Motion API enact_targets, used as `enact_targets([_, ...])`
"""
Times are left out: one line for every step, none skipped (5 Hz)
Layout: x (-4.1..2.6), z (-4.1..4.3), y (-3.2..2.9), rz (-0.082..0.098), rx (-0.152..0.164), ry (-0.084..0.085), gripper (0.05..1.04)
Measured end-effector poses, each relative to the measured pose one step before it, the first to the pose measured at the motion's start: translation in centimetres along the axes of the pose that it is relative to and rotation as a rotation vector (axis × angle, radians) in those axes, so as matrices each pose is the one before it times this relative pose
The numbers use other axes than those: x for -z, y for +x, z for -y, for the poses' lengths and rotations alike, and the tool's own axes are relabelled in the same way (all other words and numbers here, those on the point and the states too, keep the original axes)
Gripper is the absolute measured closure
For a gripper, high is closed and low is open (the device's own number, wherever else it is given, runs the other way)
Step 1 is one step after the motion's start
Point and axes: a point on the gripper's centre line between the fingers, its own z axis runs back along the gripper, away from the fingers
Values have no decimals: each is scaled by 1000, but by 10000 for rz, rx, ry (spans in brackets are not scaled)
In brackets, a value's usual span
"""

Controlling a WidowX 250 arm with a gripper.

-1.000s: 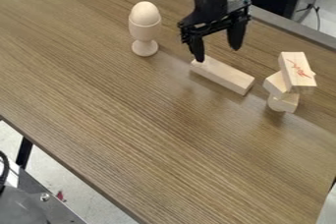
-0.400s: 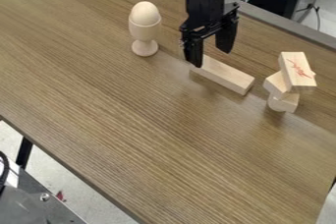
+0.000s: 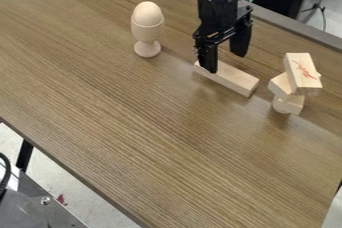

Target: Put the rectangle on top of other rectangle tower

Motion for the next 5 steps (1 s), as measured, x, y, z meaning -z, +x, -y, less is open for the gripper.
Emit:
enact_targets([480,-128,-426,-75,11,14,84])
enact_targets([984,-633,-350,-187,-224,357,84])
enact_targets([450,-413,-401,-320,-333,234,84])
enact_targets([393,-290,-34,-312,-23,-125,118])
enact_targets([-4,278,45,-79,928,-513,409])
